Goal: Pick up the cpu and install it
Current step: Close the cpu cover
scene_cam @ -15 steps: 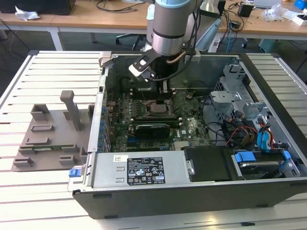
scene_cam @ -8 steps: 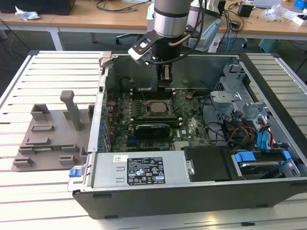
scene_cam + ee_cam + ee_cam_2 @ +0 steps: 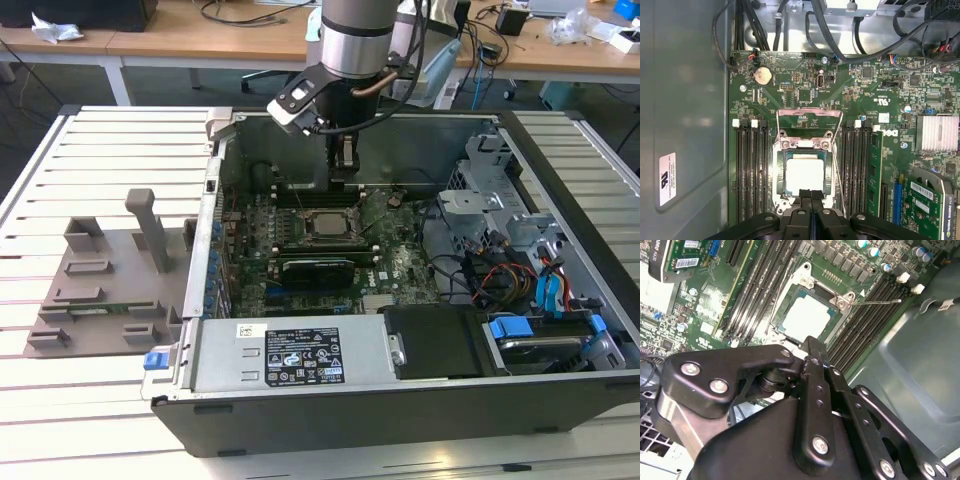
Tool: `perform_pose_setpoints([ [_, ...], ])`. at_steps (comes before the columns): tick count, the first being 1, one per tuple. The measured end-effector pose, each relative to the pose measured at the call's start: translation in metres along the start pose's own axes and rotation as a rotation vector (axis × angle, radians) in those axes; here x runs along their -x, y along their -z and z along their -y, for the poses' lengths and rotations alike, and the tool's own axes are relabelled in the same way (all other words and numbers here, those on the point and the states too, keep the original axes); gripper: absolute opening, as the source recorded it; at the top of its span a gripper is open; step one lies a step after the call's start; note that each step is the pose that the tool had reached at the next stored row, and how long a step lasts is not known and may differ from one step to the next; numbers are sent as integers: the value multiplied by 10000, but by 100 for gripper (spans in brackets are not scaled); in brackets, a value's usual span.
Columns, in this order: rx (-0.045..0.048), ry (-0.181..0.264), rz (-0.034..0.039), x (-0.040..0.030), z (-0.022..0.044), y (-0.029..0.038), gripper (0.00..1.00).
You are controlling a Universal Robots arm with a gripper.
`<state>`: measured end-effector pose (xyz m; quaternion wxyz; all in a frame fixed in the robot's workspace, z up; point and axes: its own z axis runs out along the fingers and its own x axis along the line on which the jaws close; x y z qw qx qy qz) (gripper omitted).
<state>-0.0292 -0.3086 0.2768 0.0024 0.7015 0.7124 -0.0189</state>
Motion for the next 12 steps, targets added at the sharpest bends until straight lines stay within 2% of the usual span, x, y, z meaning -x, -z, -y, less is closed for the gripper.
perform_pose_setpoints([
  [2, 0, 0, 0, 0, 0, 1, 11],
  [3, -1, 0, 2, 1, -56, 3, 11],
  [4, 0, 1, 1, 3, -171, 5, 11],
  [6, -1, -1, 1, 5, -305, 7, 11],
  [7, 0, 1, -1, 7, -453, 11, 11],
  [8, 0, 1, 4, 8, -529, 13, 11],
  [12, 0, 0, 4, 9, -572, 14, 11],
])
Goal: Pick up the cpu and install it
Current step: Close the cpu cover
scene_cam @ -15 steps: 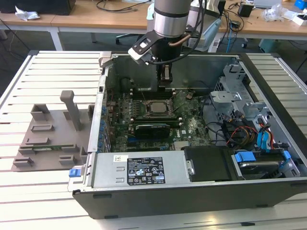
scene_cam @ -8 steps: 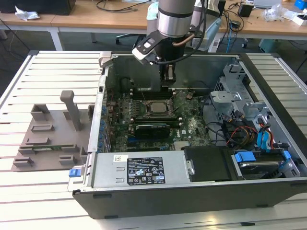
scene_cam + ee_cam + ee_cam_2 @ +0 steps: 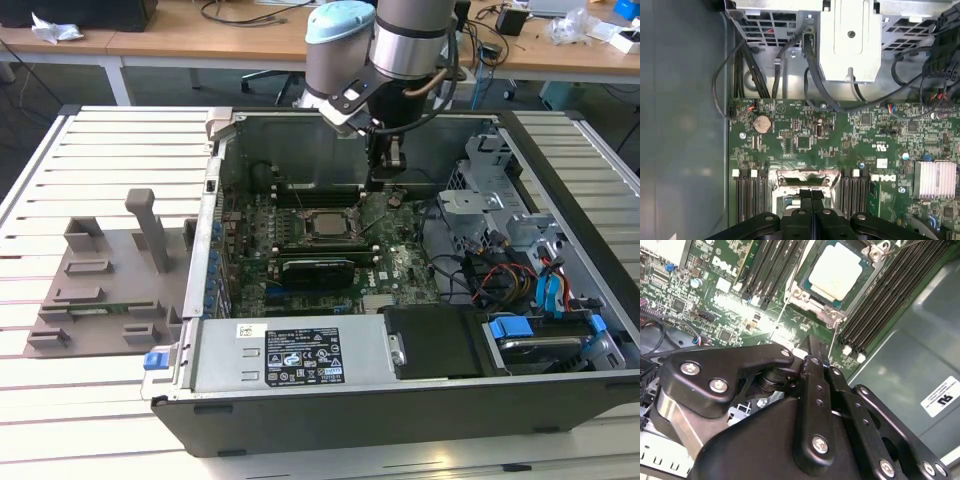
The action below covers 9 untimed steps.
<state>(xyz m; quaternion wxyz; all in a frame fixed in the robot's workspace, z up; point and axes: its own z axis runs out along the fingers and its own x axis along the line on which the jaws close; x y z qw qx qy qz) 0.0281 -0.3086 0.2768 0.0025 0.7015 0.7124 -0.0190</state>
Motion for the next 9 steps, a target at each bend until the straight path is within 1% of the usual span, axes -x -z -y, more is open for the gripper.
perform_pose_setpoints([
  [2, 0, 0, 0, 1, -35, 1, 11],
  [3, 0, 1, 0, 1, -65, 1, 11],
  [9, 0, 1, 0, 2, -158, 3, 11],
])
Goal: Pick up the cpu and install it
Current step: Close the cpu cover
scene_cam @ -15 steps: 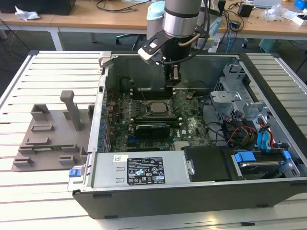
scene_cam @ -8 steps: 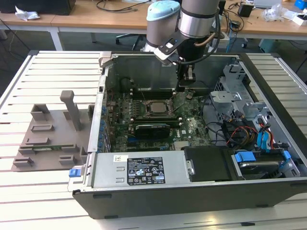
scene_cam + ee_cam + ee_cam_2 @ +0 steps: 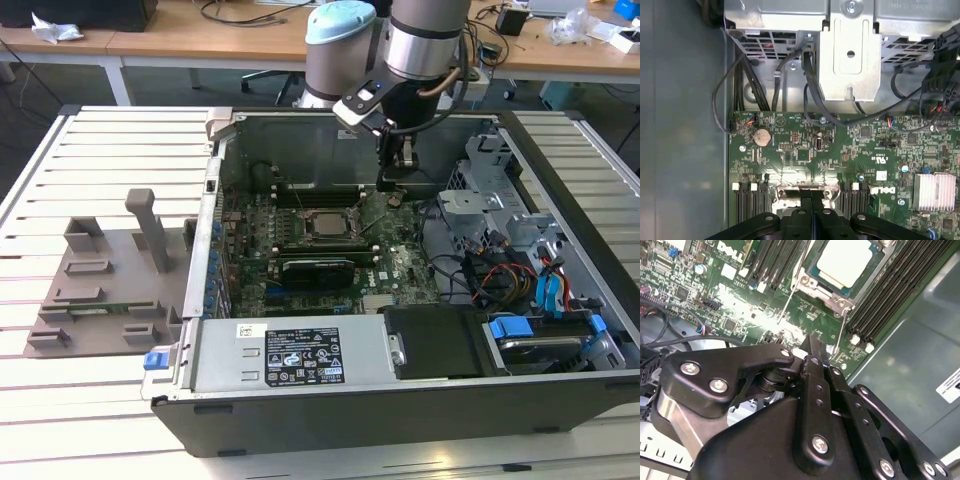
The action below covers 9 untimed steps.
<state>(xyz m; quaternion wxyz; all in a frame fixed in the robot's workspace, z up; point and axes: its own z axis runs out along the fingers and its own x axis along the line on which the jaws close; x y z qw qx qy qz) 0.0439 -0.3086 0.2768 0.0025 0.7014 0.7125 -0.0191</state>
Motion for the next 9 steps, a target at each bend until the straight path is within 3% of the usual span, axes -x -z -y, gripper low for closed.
perform_pose_setpoints([
  [9, 0, -1, 0, 2, -105, 2, 11],
])
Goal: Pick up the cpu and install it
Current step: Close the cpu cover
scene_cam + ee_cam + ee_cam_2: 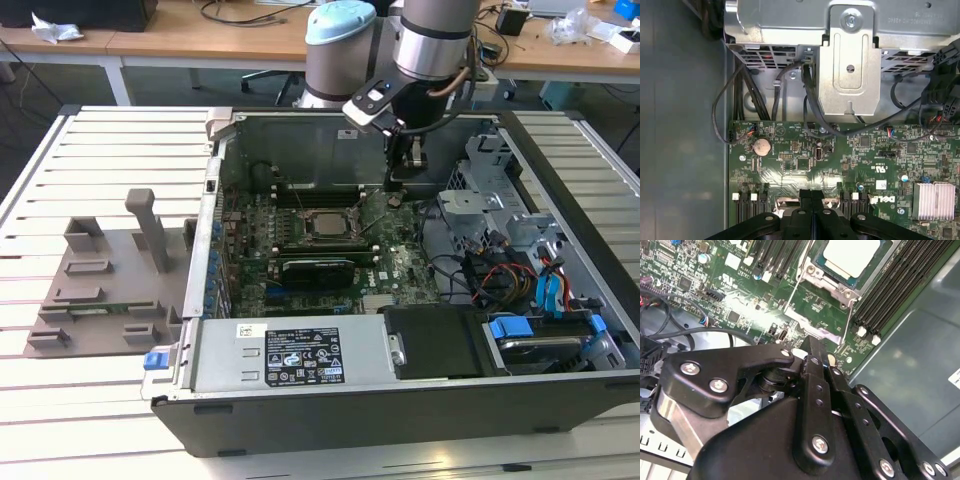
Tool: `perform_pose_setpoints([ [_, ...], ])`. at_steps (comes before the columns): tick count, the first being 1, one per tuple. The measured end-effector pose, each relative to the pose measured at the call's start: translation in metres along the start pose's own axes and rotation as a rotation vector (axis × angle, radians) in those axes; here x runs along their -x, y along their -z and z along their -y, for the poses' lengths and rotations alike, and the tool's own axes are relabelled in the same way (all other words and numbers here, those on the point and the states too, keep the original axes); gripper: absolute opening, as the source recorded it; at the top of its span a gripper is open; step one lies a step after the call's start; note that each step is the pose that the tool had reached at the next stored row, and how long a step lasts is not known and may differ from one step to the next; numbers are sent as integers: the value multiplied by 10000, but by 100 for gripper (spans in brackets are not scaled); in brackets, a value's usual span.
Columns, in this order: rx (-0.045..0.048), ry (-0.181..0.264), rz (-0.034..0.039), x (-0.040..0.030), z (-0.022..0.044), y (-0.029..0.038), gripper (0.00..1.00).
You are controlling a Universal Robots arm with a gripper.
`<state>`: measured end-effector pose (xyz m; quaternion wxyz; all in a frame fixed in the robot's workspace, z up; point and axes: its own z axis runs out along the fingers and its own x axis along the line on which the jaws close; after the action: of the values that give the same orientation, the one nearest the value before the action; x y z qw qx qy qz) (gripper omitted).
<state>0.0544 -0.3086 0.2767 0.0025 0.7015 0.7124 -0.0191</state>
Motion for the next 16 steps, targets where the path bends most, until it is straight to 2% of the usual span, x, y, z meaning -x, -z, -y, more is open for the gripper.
perform_pose_setpoints([
  [4, 0, 0, 1, 0, -33, 1, 11],
  [7, 0, 0, -1, 1, -86, 1, 11],
  [16, 0, 0, -1, 2, -163, 1, 11],
])
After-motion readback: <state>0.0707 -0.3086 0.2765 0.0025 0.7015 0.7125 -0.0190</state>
